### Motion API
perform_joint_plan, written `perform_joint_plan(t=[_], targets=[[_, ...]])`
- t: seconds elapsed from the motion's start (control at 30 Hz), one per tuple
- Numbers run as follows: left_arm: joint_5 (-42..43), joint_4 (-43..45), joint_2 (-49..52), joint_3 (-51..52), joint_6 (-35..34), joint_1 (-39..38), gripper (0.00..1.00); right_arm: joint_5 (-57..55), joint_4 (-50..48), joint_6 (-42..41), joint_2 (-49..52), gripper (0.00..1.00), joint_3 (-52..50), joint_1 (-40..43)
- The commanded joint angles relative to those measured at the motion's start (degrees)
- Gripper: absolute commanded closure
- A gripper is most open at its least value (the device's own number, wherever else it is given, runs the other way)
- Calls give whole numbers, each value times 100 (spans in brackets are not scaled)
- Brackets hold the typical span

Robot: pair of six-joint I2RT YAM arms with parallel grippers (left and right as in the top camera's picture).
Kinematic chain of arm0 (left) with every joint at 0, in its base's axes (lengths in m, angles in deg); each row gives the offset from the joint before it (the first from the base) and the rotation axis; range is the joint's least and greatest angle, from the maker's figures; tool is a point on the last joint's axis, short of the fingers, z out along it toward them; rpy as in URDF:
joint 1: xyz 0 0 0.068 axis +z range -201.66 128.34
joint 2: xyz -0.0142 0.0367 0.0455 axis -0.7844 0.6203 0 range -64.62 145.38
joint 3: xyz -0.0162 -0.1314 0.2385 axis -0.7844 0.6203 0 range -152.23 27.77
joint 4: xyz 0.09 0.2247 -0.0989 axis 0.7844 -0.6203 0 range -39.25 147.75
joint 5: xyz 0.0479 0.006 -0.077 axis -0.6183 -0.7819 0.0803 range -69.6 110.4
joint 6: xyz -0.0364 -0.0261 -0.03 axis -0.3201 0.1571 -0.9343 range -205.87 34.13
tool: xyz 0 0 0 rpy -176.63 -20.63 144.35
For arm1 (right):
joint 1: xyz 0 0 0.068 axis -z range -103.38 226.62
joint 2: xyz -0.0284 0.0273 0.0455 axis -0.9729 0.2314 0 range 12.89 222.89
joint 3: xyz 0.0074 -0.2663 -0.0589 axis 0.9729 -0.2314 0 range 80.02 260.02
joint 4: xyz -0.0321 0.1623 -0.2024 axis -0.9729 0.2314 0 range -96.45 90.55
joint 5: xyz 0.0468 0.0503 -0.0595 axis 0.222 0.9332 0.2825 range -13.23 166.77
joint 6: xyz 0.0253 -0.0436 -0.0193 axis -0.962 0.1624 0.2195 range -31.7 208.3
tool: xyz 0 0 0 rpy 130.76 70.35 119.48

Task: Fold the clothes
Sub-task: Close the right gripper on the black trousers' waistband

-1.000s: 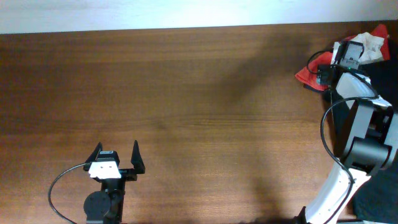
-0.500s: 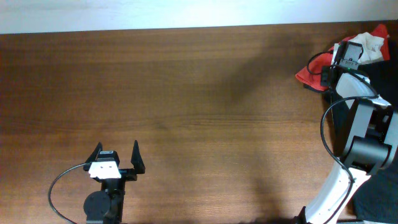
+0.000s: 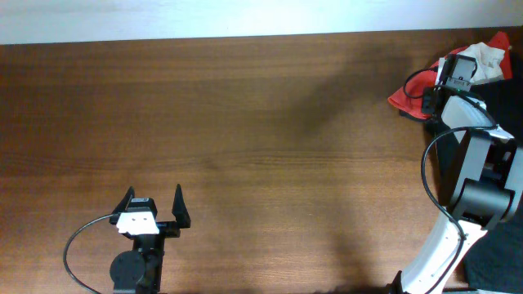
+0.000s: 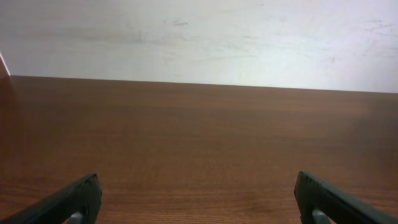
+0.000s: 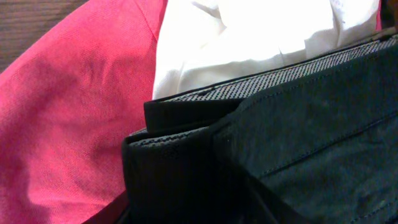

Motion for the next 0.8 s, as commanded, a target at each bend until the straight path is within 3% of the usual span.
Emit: perform_joint_plan(t=[0.0, 0.07, 0.23, 0.33, 0.47, 0.77], targets=[[61, -2, -42, 31, 111, -15, 1, -50, 48, -39, -225, 58, 94, 4], [61, -2, -42, 31, 111, -15, 1, -118, 72, -42, -280, 58, 94, 4], [61, -2, -42, 31, 111, -15, 1, -197, 109, -42, -476, 77, 94, 4], [61, -2, -42, 31, 111, -15, 1, -197, 129, -42, -601, 96, 94, 4], [61, -2, -42, 31, 111, -15, 1, -201, 166, -79, -702, 96, 94, 4], [61, -2, -42, 31, 111, -15, 1, -1060, 188, -1150, -1204, 96, 94, 7]])
